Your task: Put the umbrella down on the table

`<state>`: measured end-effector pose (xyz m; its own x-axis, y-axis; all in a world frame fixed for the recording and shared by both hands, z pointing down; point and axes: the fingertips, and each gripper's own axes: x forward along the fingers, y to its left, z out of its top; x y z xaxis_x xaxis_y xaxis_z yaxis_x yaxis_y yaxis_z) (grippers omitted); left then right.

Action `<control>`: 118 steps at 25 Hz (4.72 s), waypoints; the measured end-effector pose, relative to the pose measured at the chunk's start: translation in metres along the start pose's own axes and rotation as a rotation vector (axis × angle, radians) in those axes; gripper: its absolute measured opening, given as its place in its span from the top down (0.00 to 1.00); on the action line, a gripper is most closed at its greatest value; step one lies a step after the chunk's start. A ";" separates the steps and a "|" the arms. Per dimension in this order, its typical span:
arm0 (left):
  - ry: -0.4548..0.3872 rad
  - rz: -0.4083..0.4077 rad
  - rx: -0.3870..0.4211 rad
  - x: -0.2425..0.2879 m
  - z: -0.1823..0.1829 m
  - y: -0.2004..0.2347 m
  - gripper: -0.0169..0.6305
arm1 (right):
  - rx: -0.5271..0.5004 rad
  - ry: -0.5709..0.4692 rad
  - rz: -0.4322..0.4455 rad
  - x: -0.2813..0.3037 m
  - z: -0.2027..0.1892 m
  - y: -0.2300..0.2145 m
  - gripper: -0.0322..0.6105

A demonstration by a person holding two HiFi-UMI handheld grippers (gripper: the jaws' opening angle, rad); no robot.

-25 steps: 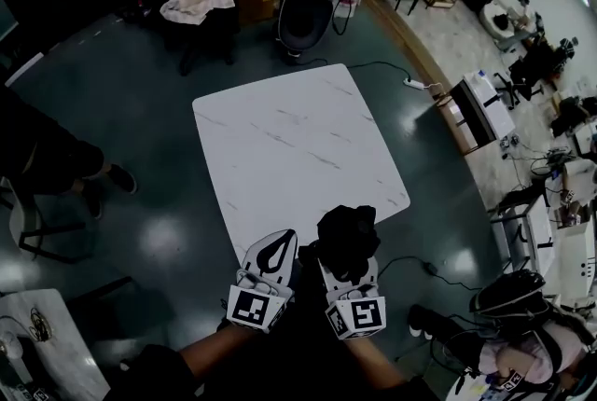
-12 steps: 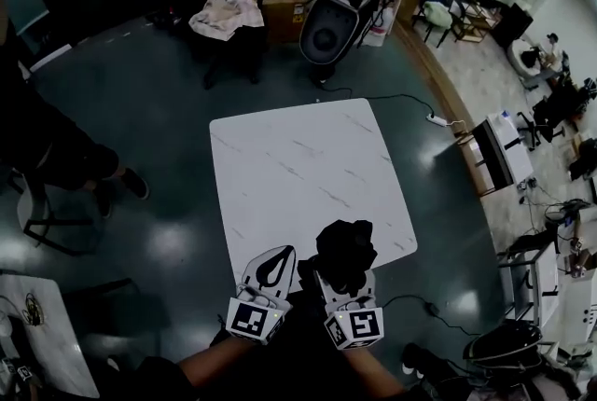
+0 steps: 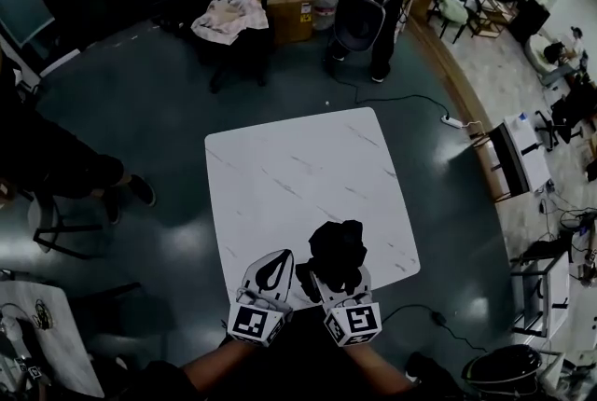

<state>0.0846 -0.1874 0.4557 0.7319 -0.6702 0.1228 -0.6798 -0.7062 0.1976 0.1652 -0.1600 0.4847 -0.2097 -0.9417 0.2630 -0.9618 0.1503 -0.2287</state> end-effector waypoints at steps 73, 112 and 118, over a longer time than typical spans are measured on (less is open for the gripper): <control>0.068 0.395 -0.103 -0.002 -0.063 0.079 0.96 | 0.032 0.899 -0.044 0.165 -0.281 -0.125 0.42; -0.076 -0.028 -0.112 -0.096 -0.006 0.007 0.96 | -0.029 -0.008 -0.093 -0.043 -0.006 0.092 0.92; -0.085 -0.069 -0.078 -0.109 -0.004 -0.010 0.96 | -0.104 -0.078 -0.078 -0.070 -0.005 0.127 0.92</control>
<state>0.0117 -0.1061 0.4442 0.7678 -0.6402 0.0240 -0.6203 -0.7335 0.2779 0.0574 -0.0732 0.4418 -0.1229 -0.9717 0.2019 -0.9885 0.1019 -0.1113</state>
